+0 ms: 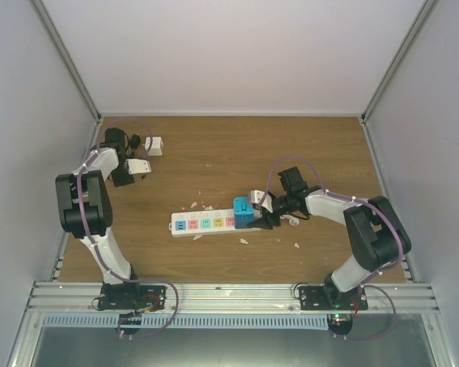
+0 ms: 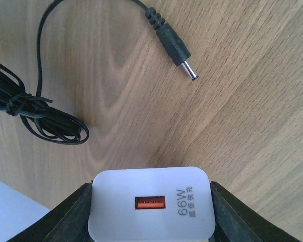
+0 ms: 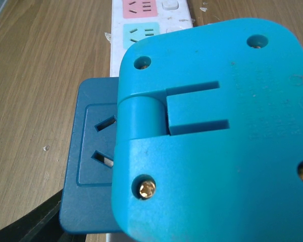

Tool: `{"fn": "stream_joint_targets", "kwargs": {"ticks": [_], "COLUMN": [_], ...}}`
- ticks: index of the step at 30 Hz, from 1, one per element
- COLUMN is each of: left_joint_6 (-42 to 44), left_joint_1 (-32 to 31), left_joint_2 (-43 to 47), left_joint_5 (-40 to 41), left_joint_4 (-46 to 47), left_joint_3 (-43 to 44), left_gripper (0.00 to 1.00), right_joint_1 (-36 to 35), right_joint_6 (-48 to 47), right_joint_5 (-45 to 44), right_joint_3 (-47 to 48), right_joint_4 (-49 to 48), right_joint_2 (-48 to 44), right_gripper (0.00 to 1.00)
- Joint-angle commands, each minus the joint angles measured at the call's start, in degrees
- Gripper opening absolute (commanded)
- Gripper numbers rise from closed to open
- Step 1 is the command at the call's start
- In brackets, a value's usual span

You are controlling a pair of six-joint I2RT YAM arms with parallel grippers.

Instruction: Pull the plug off the socket

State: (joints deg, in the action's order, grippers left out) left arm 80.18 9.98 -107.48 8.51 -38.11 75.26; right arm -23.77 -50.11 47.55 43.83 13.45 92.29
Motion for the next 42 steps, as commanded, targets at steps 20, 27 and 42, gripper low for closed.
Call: {"fn": "stream_joint_targets", "kwargs": {"ticks": [20,27,42], "left_joint_6": [-6.67,-13.54,-32.88], "left_joint_1": [0.83,0.83,-3.05], "left_joint_2": [4.67,12.57,28.89], "left_joint_5": [-13.66,-30.18,-69.12], "left_joint_4": [-6.10,-9.59,-4.72], "left_joint_3": [3.66,0.55,-13.73], "left_gripper": [0.80,0.82,0.87], "right_joint_1": [-1.71,-3.62,-12.33], "right_joint_6": [0.45,2.41,10.16], "right_joint_5": [-6.49,-7.47,-9.53], "right_joint_3": [-0.91,1.79,7.74], "right_joint_4": [1.08,3.29,1.63], "right_joint_2": [2.04,2.20,4.57], "right_gripper": [0.21,0.22,0.24]}}
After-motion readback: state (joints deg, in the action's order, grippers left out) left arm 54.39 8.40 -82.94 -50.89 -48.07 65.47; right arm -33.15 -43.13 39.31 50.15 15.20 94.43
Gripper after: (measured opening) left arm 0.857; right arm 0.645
